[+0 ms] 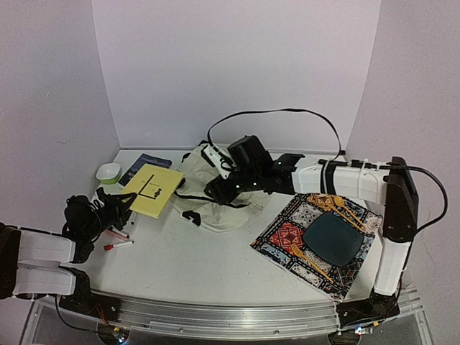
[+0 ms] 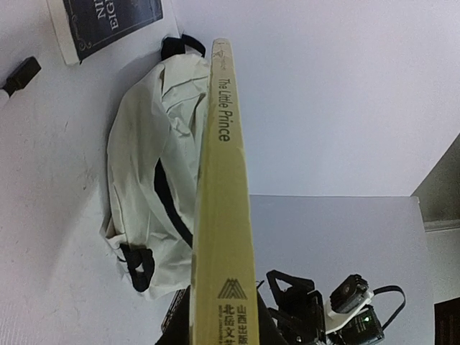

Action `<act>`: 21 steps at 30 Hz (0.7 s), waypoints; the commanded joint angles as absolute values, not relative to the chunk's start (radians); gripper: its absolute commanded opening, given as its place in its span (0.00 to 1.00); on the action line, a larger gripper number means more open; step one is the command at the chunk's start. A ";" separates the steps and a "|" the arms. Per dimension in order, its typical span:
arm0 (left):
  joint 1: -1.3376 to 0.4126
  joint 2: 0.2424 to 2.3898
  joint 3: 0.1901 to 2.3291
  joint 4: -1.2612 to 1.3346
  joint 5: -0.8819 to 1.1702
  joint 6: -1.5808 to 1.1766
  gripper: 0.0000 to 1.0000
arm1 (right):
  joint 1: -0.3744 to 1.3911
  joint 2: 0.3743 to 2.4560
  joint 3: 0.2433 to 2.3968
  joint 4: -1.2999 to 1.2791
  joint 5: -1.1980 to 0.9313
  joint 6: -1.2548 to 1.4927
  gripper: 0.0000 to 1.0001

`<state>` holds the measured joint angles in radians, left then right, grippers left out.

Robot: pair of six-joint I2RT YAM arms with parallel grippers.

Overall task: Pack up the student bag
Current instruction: Pick up the largest pocket of the bag from the student bag.

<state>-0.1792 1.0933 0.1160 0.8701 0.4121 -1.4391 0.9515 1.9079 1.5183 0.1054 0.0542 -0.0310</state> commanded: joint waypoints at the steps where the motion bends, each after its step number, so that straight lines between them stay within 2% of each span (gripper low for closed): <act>1: -0.171 1.062 0.123 0.969 0.523 -1.430 0.00 | 0.975 2.024 1.646 -0.067 0.150 -0.208 0.69; 7: -0.172 1.080 0.130 0.965 0.569 -1.416 0.00 | 0.981 2.149 1.750 -0.125 0.283 -0.257 0.69; 11: -0.172 1.066 0.128 0.961 0.583 -1.405 0.00 | 0.981 2.167 1.773 -0.125 0.354 -0.273 0.63; 16: -0.172 1.055 0.123 0.956 0.614 -1.401 0.00 | 0.979 2.164 1.796 -0.116 0.419 -0.274 0.53; 21: -0.171 1.029 0.105 0.952 0.652 -1.406 0.00 | 0.971 2.139 1.804 -0.108 0.398 -0.249 0.41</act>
